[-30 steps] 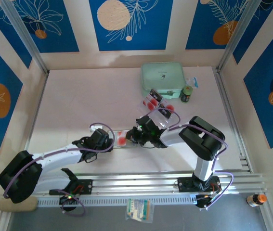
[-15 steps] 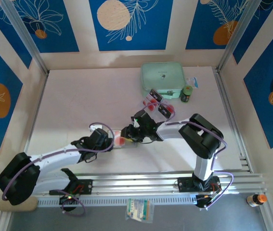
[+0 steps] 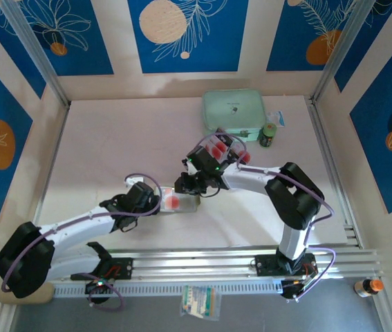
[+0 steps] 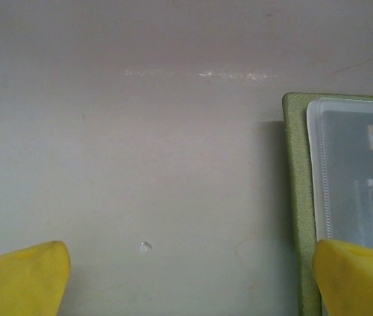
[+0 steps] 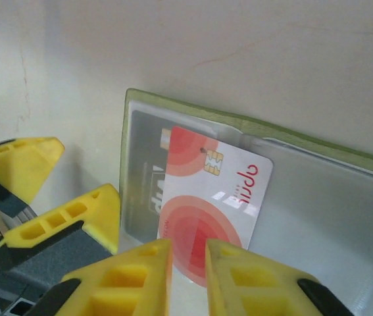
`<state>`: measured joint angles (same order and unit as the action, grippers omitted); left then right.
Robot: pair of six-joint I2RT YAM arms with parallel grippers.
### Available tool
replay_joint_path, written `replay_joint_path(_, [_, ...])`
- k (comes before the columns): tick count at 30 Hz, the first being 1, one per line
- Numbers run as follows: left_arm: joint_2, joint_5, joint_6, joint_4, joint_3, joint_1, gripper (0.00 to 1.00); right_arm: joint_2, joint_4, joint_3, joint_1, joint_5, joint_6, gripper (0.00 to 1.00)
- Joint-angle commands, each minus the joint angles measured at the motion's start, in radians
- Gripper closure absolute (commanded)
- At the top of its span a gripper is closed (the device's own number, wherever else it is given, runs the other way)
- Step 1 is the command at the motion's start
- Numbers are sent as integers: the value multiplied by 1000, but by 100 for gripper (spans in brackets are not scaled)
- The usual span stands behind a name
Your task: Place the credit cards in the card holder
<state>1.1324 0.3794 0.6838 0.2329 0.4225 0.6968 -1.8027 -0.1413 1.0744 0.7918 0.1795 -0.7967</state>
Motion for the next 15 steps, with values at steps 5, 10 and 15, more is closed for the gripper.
replay_joint_path(5, [41,12,26,5,-7,-13,6,-81,-83,43,21,-5,48,90])
replay_joint_path(10, [47,11,25,-7,-10,-13,6,-123,-92,72,33,-2,51,91])
replay_joint_path(15, [43,9,26,-10,-12,-13,6,-171,-108,127,56,9,54,92])
